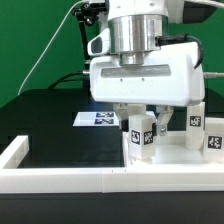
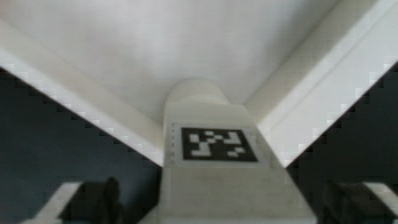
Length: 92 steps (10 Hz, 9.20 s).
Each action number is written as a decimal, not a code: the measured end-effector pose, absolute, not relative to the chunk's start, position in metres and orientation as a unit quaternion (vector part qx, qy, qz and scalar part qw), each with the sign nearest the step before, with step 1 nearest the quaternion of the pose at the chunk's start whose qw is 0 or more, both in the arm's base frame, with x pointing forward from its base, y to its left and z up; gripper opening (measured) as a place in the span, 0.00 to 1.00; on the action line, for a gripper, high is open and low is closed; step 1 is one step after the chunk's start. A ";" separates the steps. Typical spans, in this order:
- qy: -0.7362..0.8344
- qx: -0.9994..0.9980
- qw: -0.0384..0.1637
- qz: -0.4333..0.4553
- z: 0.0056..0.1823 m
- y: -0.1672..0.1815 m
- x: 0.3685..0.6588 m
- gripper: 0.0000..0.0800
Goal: Assemble square table
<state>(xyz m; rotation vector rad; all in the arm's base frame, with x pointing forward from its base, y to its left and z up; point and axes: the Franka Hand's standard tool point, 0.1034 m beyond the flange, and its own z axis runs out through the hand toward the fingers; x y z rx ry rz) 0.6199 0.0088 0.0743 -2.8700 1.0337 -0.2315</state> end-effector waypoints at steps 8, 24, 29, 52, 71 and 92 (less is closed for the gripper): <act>-0.069 -0.994 0.008 -0.084 0.078 0.008 0.619 0.81; 0.248 -0.966 0.029 -0.074 0.077 0.005 0.618 0.36; 0.483 -0.873 0.038 -0.057 0.076 0.005 0.618 0.36; -0.063 -0.996 -0.006 -0.064 0.075 0.003 0.616 0.36; 0.413 -0.908 0.040 -0.050 0.073 0.011 0.618 0.80; 0.330 -0.942 0.034 -0.054 0.073 -0.002 0.619 0.36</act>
Offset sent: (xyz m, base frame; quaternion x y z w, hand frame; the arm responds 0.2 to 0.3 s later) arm -0.0075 0.0154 0.0086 0.0165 -0.0187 -0.2766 0.9607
